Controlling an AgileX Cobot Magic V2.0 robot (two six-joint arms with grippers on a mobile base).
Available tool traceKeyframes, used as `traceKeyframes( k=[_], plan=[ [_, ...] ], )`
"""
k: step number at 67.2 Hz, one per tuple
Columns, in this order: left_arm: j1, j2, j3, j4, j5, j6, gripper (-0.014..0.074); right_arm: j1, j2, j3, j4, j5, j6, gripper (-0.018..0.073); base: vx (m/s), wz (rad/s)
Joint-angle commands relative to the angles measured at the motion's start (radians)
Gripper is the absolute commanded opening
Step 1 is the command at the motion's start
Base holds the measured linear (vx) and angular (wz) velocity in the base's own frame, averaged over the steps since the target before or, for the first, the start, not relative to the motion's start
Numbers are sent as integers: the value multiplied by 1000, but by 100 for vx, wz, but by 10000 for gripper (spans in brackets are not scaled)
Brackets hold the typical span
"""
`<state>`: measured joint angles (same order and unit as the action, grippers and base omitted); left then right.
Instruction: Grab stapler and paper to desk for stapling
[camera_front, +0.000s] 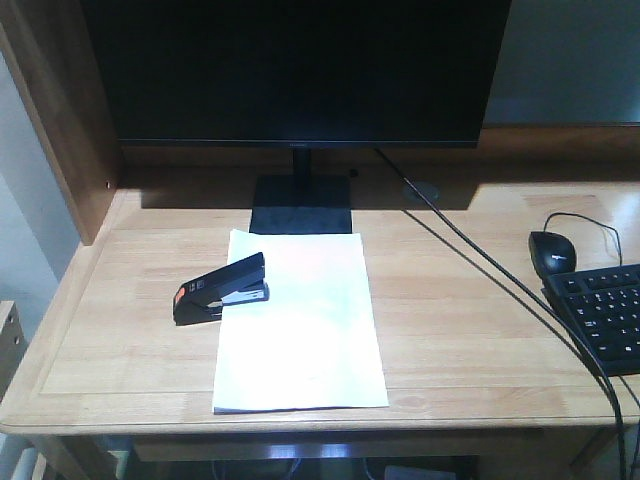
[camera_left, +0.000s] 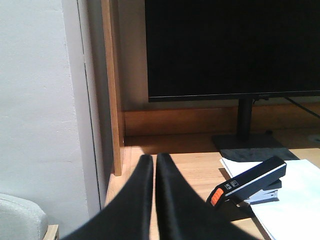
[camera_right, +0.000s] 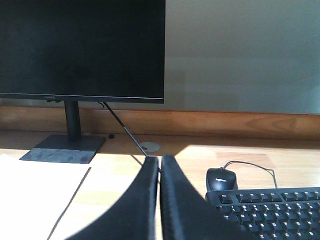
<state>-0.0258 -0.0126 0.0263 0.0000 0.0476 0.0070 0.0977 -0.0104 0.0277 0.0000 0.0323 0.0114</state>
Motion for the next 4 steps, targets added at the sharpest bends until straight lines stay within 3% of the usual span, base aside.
traceKeyframes(
  k=[1, 4],
  plan=[
    [-1, -14, 14, -5, -77, -7, -6, 0, -9, 23, -8, -78, -11, -9, 0, 0],
    [-1, -14, 14, -5, -77, -7, -6, 0, -9, 23, -8, -78, -11, -9, 0, 0]
  ],
)
